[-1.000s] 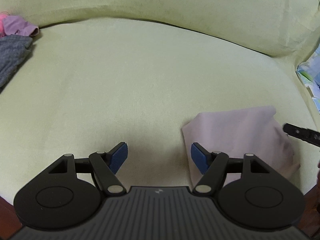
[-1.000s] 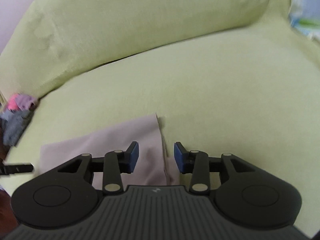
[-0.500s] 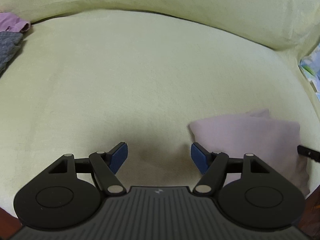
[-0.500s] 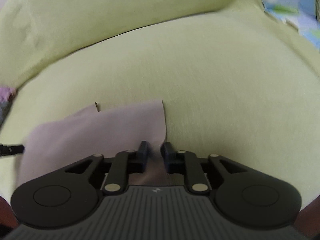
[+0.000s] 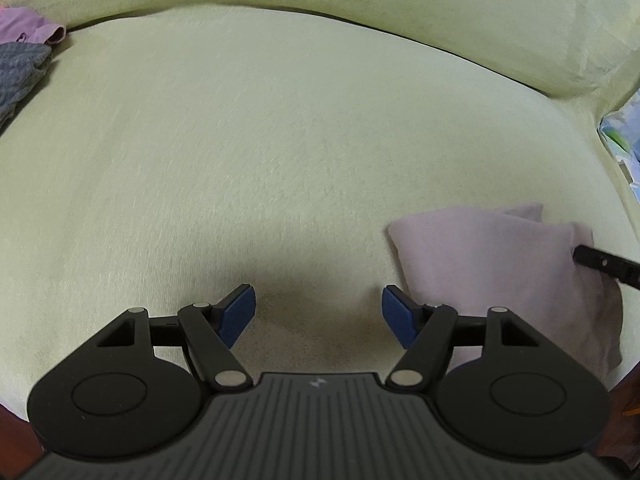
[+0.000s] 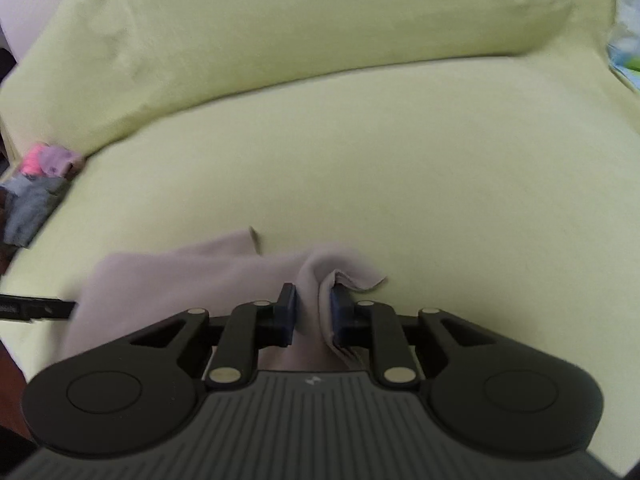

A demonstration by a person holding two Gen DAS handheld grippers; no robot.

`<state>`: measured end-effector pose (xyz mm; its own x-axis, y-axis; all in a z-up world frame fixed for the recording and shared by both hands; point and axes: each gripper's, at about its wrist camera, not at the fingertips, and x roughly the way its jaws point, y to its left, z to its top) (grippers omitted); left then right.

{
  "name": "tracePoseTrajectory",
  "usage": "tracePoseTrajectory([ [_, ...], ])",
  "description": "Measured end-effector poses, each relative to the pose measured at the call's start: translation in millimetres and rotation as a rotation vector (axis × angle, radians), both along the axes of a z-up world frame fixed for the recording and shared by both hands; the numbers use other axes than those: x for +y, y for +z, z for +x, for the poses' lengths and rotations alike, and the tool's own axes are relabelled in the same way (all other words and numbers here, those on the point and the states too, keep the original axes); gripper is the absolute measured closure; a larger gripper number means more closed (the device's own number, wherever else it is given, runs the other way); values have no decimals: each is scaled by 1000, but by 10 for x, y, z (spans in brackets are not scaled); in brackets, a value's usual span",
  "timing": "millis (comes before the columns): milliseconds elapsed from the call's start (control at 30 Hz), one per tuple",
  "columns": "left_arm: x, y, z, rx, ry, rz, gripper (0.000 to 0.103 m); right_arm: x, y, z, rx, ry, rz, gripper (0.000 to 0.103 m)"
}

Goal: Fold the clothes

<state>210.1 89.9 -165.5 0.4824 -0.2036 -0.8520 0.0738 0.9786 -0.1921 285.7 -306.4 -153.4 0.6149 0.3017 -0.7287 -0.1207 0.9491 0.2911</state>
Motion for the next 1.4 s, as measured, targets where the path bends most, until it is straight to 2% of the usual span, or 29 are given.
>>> tracePoseTrajectory([
  [33,11,0,8,-1,2,-1,32,7,86,-58,-52,41,43,88],
  [200,68,-15,29,0,20,-13,32,38,376,-248,-219,102,95,88],
  [233,80,-19,28,-1,22,-15,32,34,372,-231,-214,90,93,87],
  [300,93,-12,31,1,23,-13,32,38,180,-69,-70,22,-10,86],
  [333,97,1,31,-1,21,-13,32,48,65,25,20,-4,-68,77],
  [400,96,2,45,-5,15,-15,32,23,38,28,47,-29,-103,60],
  [433,106,-6,52,-6,16,-13,32,33,101,1,20,-52,-150,37],
  [467,126,-14,60,-6,23,-12,32,44,166,-26,-9,-75,-198,28],
  [500,140,-13,59,-5,29,-14,32,41,224,-56,-40,-88,-212,26],
  [533,164,-11,52,-5,38,-23,32,38,281,-86,-72,-101,-225,29],
  [567,175,-4,40,-8,43,-32,32,34,393,-144,-95,-77,-149,32],
  [600,168,18,22,-11,45,-34,32,53,443,-189,-97,-24,-51,45],
  [633,158,33,10,-15,43,-34,32,67,445,-204,-89,5,-16,69],
  [667,144,52,-8,-19,40,-30,32,229,423,-238,-36,146,91,83],
  [700,137,61,-11,-21,37,-29,32,243,426,-254,-27,164,98,96],
  [733,140,72,-16,-24,34,-25,32,492,320,-272,27,256,105,98],
  [833,162,90,-34,-31,32,-16,32,884,169,-233,38,336,75,101],
  [900,195,68,-32,-26,44,-12,32,1038,157,-138,33,351,102,101],
  [1000,225,31,13,-20,54,-7,32,1385,10,68,45,355,35,103],
  [1067,214,60,39,-33,42,-6,32,1492,117,155,32,365,-2,99],
  [1133,196,100,62,-51,33,0,32,1430,339,177,-44,355,51,97],
  [1233,189,90,115,-54,37,-21,32,1518,284,217,-21,394,67,97],
  [1300,158,128,94,-52,34,-23,32,1729,23,245,14,440,0,98],
  [1400,130,160,65,-46,25,-10,32,1690,76,278,-21,404,54,99],
])
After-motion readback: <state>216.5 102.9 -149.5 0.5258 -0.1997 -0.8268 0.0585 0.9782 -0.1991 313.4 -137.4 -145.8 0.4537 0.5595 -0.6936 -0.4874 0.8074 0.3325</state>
